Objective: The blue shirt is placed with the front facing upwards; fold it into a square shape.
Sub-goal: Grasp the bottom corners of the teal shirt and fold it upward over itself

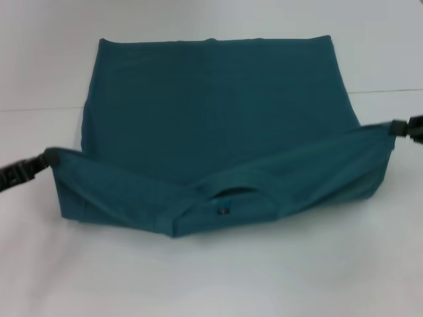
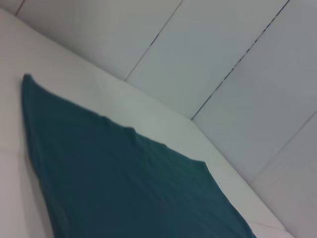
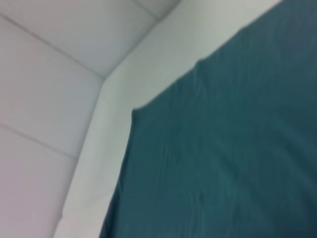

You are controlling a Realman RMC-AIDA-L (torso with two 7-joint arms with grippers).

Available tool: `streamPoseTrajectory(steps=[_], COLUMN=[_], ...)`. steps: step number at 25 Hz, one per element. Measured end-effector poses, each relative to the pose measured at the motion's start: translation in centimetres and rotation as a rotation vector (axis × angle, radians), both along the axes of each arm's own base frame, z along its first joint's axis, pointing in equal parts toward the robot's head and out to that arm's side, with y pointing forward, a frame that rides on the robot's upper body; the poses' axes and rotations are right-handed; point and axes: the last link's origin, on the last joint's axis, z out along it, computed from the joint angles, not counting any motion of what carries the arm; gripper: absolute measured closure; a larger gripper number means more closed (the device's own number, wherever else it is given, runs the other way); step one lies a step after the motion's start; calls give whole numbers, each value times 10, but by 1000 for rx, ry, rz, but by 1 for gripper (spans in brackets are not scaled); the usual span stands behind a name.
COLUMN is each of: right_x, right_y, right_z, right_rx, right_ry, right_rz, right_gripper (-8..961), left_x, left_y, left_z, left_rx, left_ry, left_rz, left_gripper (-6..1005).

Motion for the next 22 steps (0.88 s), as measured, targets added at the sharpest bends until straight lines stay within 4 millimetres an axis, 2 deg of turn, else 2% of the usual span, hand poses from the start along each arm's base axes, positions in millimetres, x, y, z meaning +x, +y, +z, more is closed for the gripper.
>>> streamPoseTrajectory(steps=[5,11,22], right_x=[-2,-4,-13], right_y=[14,28,56], right_z=[10,18,10], right_rx=[93,181,268], right_ry=[8,-1,-19], right_rz=[-17,-37,-62], right_gripper=[933,933,934], left_x=[15,27,41], left_y=[28,51,81], left_z=[3,9,7], left_rx=[36,92,193], left_ry=[31,53,122], left_rz=[-9,-11,2], left_gripper=[998,998,998])
